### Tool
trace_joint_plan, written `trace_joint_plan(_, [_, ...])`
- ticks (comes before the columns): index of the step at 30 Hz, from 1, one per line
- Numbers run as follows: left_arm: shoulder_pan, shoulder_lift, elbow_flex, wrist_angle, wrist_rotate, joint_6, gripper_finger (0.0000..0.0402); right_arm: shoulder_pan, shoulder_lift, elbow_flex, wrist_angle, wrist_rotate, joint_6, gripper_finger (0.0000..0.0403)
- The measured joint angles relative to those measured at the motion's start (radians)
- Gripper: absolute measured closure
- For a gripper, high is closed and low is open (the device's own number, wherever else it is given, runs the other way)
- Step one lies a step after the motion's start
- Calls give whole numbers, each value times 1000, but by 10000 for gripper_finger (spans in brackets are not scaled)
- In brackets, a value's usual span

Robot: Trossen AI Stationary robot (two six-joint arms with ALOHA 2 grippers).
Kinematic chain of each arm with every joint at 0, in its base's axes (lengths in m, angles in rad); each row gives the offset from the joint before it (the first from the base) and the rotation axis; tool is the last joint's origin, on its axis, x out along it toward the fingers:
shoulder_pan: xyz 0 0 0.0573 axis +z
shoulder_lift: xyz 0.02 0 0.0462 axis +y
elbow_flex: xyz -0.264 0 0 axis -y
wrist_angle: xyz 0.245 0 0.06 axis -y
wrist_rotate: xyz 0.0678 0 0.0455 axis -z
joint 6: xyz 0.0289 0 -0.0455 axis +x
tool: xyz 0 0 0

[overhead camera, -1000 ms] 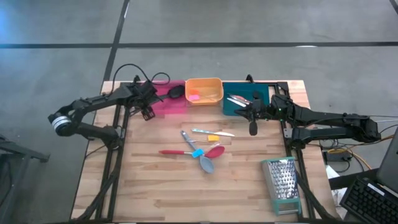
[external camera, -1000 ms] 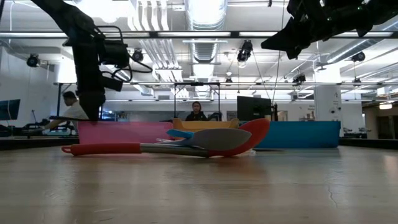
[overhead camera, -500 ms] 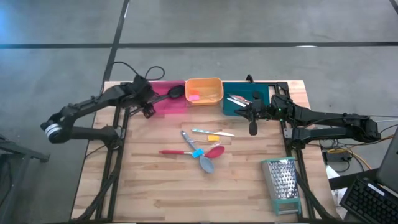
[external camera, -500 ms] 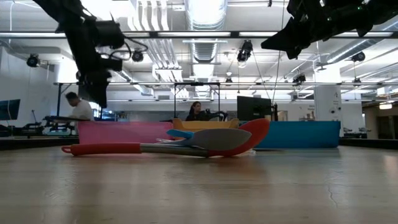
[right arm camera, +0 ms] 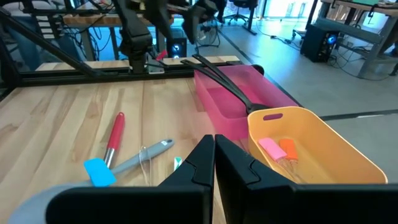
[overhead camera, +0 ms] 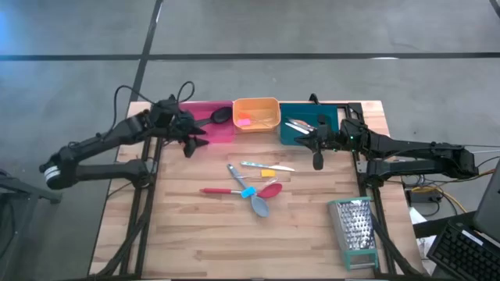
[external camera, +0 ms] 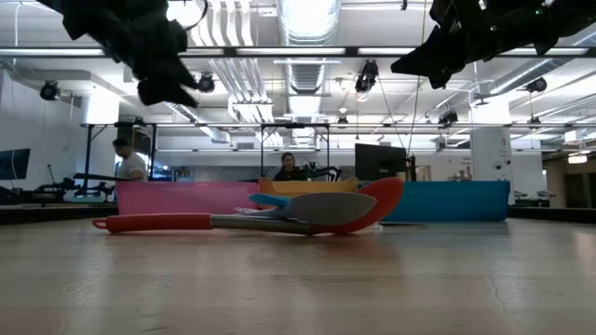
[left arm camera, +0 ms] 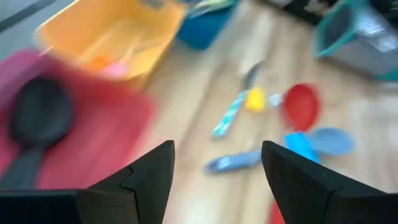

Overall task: Pick & Place Kitchen Items
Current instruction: Put the blue spatula into the yellow bin

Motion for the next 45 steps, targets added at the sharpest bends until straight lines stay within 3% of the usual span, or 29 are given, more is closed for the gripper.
trace_joint_plan(7, [-255,12,-52,194,-18,-74,157,0,0,0,0,-1,7,394])
trace_joint_plan(15, [-566,113,-69,231,-309,-107,157,0,0,-13,-2,-2,22,394])
trace_joint_plan(19, [-669,182,-69,235,-396,-149,157,0,0,-13,13,-4,24,394])
trace_joint_plan(24, [-767,279,-69,263,-480,-196,157,4,0,-17,50,-62,58,394])
trace_joint_plan(31, [-874,403,-69,361,-606,-227,157,63,0,-15,60,-303,61,394])
trace_joint_plan(45, [-961,674,-11,467,-826,-37,157,166,0,-5,172,-317,-40,394])
